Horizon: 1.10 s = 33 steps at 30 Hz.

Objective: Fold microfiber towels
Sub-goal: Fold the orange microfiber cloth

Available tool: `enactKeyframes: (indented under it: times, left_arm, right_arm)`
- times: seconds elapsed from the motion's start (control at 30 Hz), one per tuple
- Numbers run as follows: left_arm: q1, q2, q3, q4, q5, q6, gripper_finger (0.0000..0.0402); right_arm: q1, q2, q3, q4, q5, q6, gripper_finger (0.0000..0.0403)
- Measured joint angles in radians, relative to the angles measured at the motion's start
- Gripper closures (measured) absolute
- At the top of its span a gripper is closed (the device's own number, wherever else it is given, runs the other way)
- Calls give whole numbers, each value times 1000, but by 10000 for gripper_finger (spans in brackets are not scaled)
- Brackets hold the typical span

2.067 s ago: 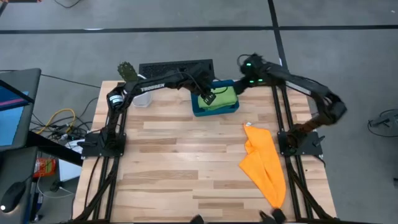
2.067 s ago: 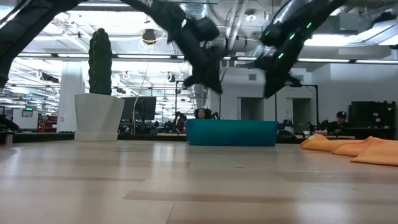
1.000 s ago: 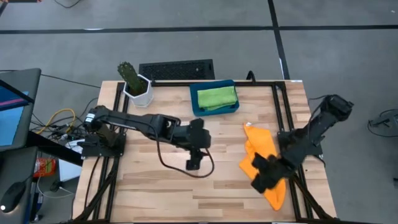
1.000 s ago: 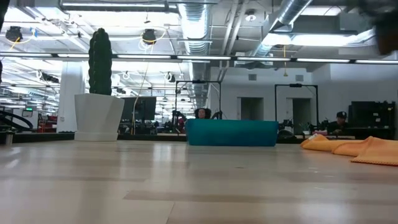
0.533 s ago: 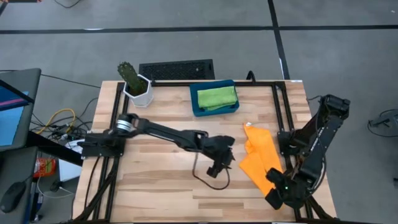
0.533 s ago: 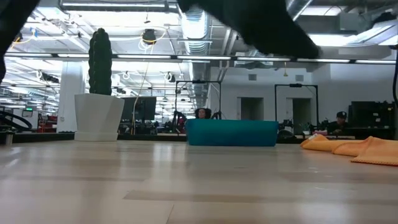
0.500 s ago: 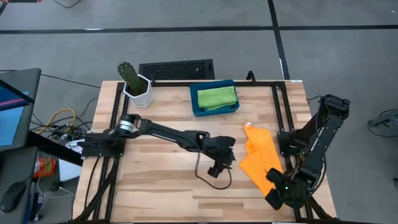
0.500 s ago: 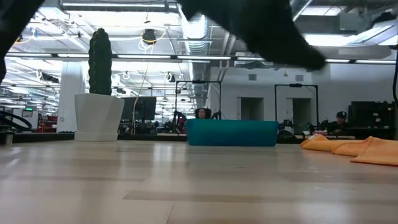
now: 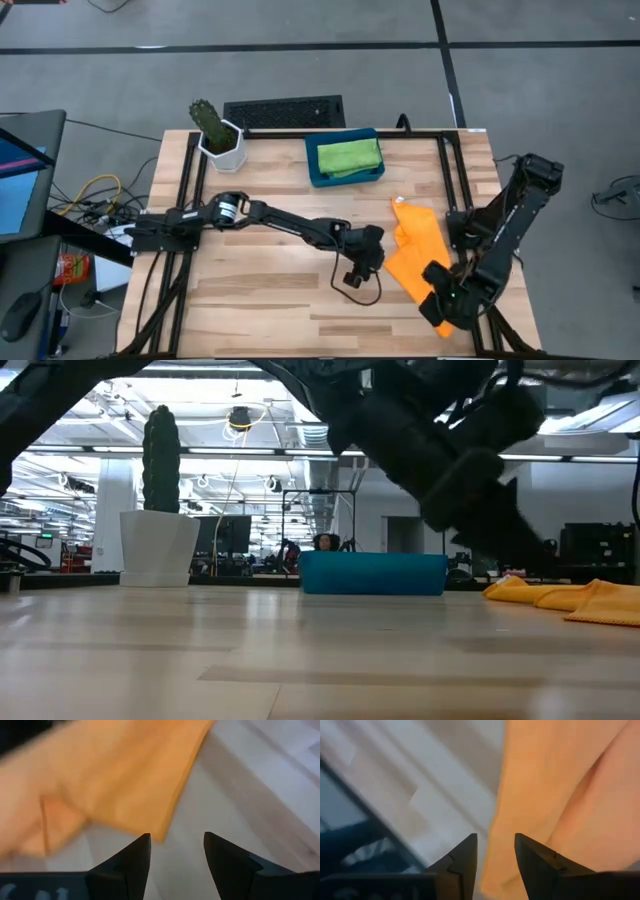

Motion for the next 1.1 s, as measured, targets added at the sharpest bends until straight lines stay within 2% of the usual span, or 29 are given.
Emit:
enactKeyframes:
  times: [0.1, 0.2, 0.27, 0.4, 0.5, 0.73, 0.83, 0.97, 1.1]
  left_arm:
    - [12, -15, 4, -95, 35, -97, 223]
    - [31, -60, 4, -257, 146, -137, 223]
    - [38, -104, 3, -396, 179, -131, 223]
    - [45, -190, 3, -651, 156, -84, 223]
    - [46, -247, 3, -752, 130, -91, 223]
    - [47, -358, 3, -819, 113, -167, 223]
    - [46, -405, 3, -846, 76, -181, 223]
    - [47, -475, 2, -889, 36, -189, 223]
    - [48, -550, 2, -902, 17, -207, 223]
  right_arm:
    - [-61, 0, -1, -50, 73, -83, 248]
    - [-161, 14, -14, -16, 170, -259, 248]
    - [-241, 52, -14, 28, 192, -389, 248]
    - [-367, 153, -14, 102, 183, -580, 248]
    - [-415, 218, -16, 127, 148, -630, 248]
    - [-430, 317, -10, 160, 85, -623, 252]
    - [-435, 346, -6, 156, 70, -580, 284]
    - [-461, 344, 5, 162, 39, -558, 377]
    - [-509, 287, 43, 159, 14, -640, 387]
